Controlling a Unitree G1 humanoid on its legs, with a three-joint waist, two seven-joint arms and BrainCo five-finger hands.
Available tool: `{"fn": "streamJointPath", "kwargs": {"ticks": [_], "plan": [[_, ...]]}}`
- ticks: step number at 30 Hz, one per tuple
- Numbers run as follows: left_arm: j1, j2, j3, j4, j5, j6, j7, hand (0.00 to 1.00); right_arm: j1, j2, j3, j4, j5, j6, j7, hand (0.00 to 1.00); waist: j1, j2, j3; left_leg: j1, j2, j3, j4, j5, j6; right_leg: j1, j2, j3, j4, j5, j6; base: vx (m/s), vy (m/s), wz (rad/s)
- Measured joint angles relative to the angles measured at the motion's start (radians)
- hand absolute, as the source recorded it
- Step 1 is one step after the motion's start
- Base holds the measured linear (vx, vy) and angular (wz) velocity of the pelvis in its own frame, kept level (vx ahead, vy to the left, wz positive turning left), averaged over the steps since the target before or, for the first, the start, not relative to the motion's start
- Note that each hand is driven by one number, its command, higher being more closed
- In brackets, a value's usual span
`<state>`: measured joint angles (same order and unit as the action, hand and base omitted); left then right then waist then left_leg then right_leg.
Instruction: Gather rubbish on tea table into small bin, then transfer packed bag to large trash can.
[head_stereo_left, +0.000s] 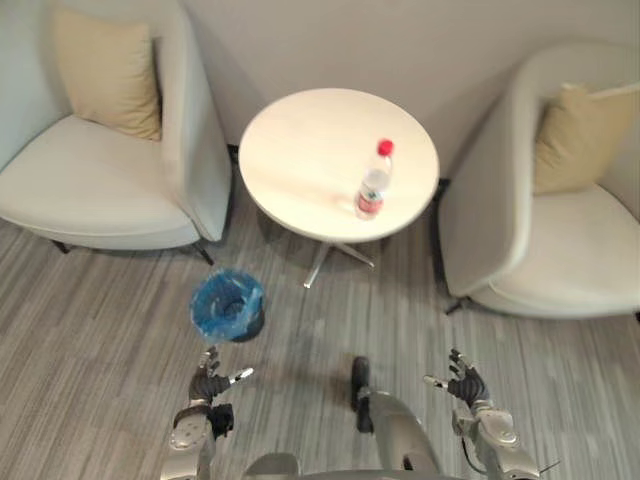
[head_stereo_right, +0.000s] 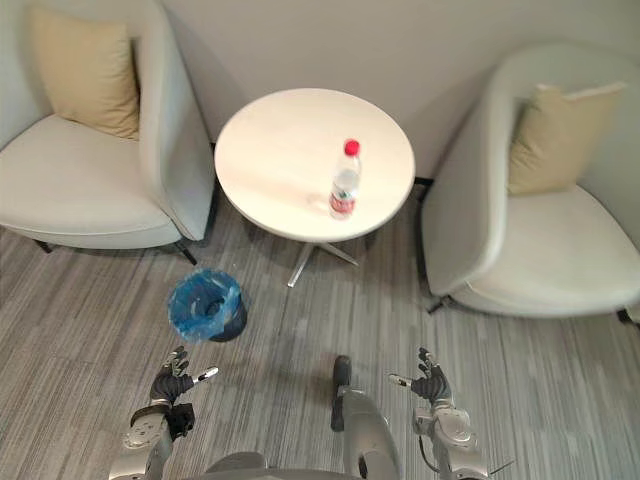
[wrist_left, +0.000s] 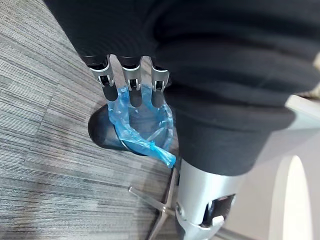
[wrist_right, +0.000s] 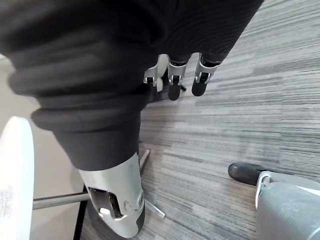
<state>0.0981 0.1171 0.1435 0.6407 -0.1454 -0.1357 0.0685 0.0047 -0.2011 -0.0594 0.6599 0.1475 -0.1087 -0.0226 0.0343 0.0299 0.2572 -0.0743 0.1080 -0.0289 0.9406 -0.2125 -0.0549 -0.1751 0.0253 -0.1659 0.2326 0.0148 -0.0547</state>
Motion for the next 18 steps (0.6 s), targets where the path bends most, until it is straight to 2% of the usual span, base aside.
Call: {"fn": "streamJointPath", "kwargs": {"ticks": [1, 2, 3, 5, 6, 7, 9, 11, 16, 18], "plan": [[-0.005, 0.000, -0.016, 0.000, 0.000, 0.000, 0.000, 0.00, -0.007, 0.005, 0.000, -0.011, 0.002, -0.004, -0.001, 0.00, 0.017, -0.010, 0.004, -0.065, 0.027, 0.053, 0.075, -0.042, 0.022, 0.073, 0.003, 0.005, -0.025, -0.004, -0.007, 0.66, -0.096, 0.12], [-0.006, 0.000, -0.026, 0.000, 0.000, 0.000, -0.001, 0.00, -0.013, 0.006, -0.001, -0.015, 0.007, -0.007, -0.003, 0.00, 0.029, -0.018, 0.004, -0.096, 0.028, 0.074, 0.071, -0.056, 0.033, 0.103, -0.004, 0.007, -0.036, -0.004, -0.007, 0.59, -0.039, 0.02], [-0.005, -0.001, -0.035, -0.002, 0.000, -0.001, -0.002, 0.00, -0.030, 0.005, -0.007, -0.017, 0.010, -0.017, -0.008, 0.00, 0.036, -0.033, 0.010, -0.153, 0.026, 0.111, -0.007, -0.082, 0.030, 0.138, -0.022, 0.011, -0.047, -0.004, -0.007, 0.43, 0.021, -0.02], [-0.001, -0.003, -0.038, -0.002, 0.000, -0.001, -0.001, 0.00, -0.051, 0.006, -0.028, -0.019, 0.010, -0.028, -0.023, 0.00, 0.037, -0.033, 0.013, -0.217, 0.025, 0.117, -0.227, -0.082, 0.012, 0.163, -0.039, 0.015, -0.046, -0.014, 0.008, 0.39, 0.070, -0.15], [0.015, -0.006, -0.043, -0.001, 0.000, -0.001, -0.001, 0.00, -0.046, 0.003, -0.045, -0.024, 0.008, -0.034, -0.028, 0.00, 0.037, -0.015, 0.007, -0.205, 0.030, 0.110, -0.473, 0.029, -0.027, 0.185, -0.037, 0.018, -0.044, -0.047, 0.058, 0.36, 0.140, -0.35], [0.040, -0.016, -0.055, 0.003, 0.000, -0.002, -0.001, 0.00, -0.026, -0.014, -0.063, -0.042, 0.007, -0.036, -0.037, 0.00, 0.036, 0.033, -0.004, -0.200, 0.063, 0.088, -0.579, 0.177, 0.014, 0.207, -0.004, 0.029, -0.038, -0.113, 0.094, 0.36, 0.146, -0.26], [0.010, 0.000, -0.062, 0.042, 0.001, 0.001, 0.000, 0.00, -0.013, 0.003, -0.088, -0.056, 0.002, -0.033, -0.043, 0.00, 0.033, -0.010, -0.001, -0.190, 0.002, 0.102, -0.582, 0.164, 0.017, 0.216, -0.071, 0.035, -0.039, -0.164, 0.121, 0.29, 0.112, 0.06], [0.013, 0.005, -0.072, 0.041, 0.002, 0.001, -0.002, 0.00, 0.013, 0.003, -0.089, -0.097, -0.005, -0.033, -0.052, 0.00, 0.032, -0.017, -0.004, -0.162, -0.033, 0.118, -0.616, 0.165, 0.021, 0.225, -0.106, 0.049, -0.043, -0.164, 0.122, 0.24, 0.107, 0.02], [0.043, 0.042, -0.071, 0.044, 0.013, -0.001, -0.002, 0.00, 0.053, 0.026, -0.085, -0.264, -0.074, -0.040, -0.067, 0.00, 0.030, -0.033, -0.017, -0.089, -0.041, 0.152, -0.689, 0.165, 0.022, 0.246, -0.116, 0.108, -0.061, -0.160, 0.128, 0.09, 0.015, -0.23], [0.045, 0.045, -0.072, 0.070, 0.030, 0.000, -0.002, 0.00, 0.076, 0.029, -0.079, -0.338, -0.093, -0.043, -0.067, 0.00, 0.028, -0.038, -0.020, -0.066, -0.039, 0.167, -0.727, 0.176, 0.034, 0.245, -0.114, 0.124, -0.072, -0.159, 0.131, 0.00, -0.041, -0.30]]}}
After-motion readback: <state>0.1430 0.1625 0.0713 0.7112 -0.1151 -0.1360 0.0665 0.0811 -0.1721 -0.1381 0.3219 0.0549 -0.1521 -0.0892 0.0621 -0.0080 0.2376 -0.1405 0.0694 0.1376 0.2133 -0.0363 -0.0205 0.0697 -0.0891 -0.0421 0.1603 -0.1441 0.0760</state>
